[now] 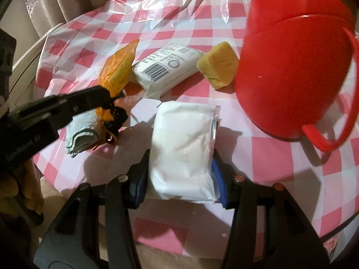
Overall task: Organize soft objects
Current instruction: 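Grasp the black bead chain with the left tool while the right tool grasps the white packet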
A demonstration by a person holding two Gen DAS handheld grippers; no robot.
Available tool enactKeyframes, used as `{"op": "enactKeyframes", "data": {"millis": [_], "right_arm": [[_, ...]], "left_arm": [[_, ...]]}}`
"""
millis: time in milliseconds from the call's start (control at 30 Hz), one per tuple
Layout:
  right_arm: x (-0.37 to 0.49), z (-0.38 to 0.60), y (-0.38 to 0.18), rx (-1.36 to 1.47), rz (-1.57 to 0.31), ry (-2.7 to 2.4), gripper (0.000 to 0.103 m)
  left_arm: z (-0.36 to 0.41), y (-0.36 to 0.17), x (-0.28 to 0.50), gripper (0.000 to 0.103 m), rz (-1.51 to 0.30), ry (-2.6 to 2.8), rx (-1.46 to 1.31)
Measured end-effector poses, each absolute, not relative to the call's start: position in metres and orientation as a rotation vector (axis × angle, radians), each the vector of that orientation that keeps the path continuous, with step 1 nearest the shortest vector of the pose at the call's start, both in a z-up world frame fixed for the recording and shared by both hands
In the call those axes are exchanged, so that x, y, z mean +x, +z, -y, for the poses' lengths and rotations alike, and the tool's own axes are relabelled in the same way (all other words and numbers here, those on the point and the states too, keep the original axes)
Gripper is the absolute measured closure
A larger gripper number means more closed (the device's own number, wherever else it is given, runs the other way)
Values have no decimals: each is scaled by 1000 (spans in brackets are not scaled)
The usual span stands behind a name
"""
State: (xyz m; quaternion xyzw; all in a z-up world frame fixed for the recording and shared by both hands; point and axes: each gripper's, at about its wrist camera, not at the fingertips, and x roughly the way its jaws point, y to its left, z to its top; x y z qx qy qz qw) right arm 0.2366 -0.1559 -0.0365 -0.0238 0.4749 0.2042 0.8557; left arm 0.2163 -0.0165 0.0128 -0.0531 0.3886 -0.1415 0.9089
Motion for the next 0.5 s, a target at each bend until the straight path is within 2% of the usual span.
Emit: {"op": "enactKeyframes", "data": {"millis": [167,500], "right_arm": [[224,177,-24,-10,-966,402,50],[212,205,-14,32,-947,375,50]], "left_arm": [[29,23,200,96,-769,-403,-151],[39,-7,213,95,-924,-405,-183]]}}
